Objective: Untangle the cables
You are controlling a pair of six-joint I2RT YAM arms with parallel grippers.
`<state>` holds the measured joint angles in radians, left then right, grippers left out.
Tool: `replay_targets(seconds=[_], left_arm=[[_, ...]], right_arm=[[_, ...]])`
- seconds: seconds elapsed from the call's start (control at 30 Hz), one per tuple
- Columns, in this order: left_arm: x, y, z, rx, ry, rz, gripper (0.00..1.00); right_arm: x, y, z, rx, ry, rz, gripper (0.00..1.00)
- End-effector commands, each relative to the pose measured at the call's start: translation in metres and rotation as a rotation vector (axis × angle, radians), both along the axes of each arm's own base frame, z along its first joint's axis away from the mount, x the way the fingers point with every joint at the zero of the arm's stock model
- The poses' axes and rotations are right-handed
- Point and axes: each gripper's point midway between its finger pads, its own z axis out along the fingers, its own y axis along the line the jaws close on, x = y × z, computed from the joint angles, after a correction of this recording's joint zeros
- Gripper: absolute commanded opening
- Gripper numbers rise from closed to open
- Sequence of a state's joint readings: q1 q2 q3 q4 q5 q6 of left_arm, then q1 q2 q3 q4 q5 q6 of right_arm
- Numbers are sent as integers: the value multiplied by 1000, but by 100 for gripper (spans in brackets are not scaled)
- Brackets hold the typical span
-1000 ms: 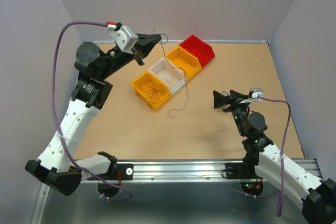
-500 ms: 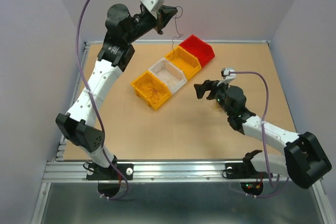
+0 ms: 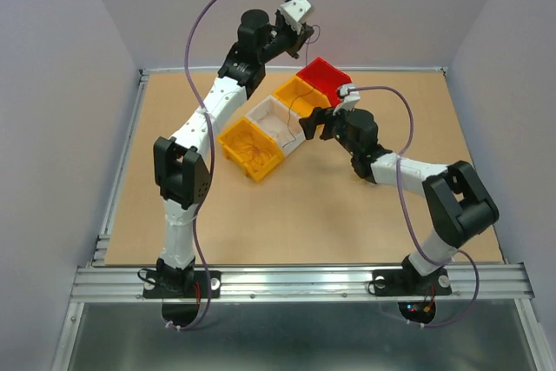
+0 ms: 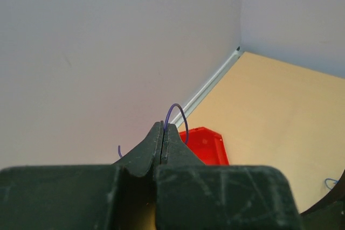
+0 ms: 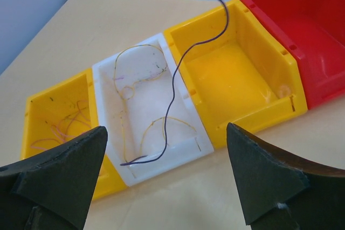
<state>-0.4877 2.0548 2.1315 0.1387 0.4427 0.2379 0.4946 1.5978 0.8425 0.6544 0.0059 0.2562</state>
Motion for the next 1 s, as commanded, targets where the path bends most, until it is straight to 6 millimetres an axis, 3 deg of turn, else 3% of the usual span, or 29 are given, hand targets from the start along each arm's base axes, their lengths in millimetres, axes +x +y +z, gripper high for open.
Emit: replay_targets(seconds=[0.0,0.1,0.13,0.17,0.2,0.3,0.4,0.53,0.67,0.97], left_arm=[[-20,27,113,-151,-244,88,0],[-23,45,134,-187,-278,165,0],[-30,58,149,-204,-310,211,0],[-35,65,157,-215,-325,235,0],[-49,76,172,-232,-356,252,0],[-71,97,193,-248,-423,304,0],[-101,131,227,-313,-476,399,0],[-118,152,242,-322,-520,455,0],[-127,157,242,-329,-530,458,0],[-143,154,245,-360,-531,396,0]], right_arm=[[31,10,14,21,-50,79,95],[50,19,-6,-17,-35,125,94],[52,23,-12,-35,-30,142,94],[56,25,-27,-57,-9,155,94],[62,31,-21,-72,-32,178,94],[67,38,-38,-109,-6,218,94],[72,46,-42,-133,-13,264,93],[68,59,-54,-122,7,340,91],[59,76,-69,-135,35,402,89],[0,115,-77,-148,53,487,87]])
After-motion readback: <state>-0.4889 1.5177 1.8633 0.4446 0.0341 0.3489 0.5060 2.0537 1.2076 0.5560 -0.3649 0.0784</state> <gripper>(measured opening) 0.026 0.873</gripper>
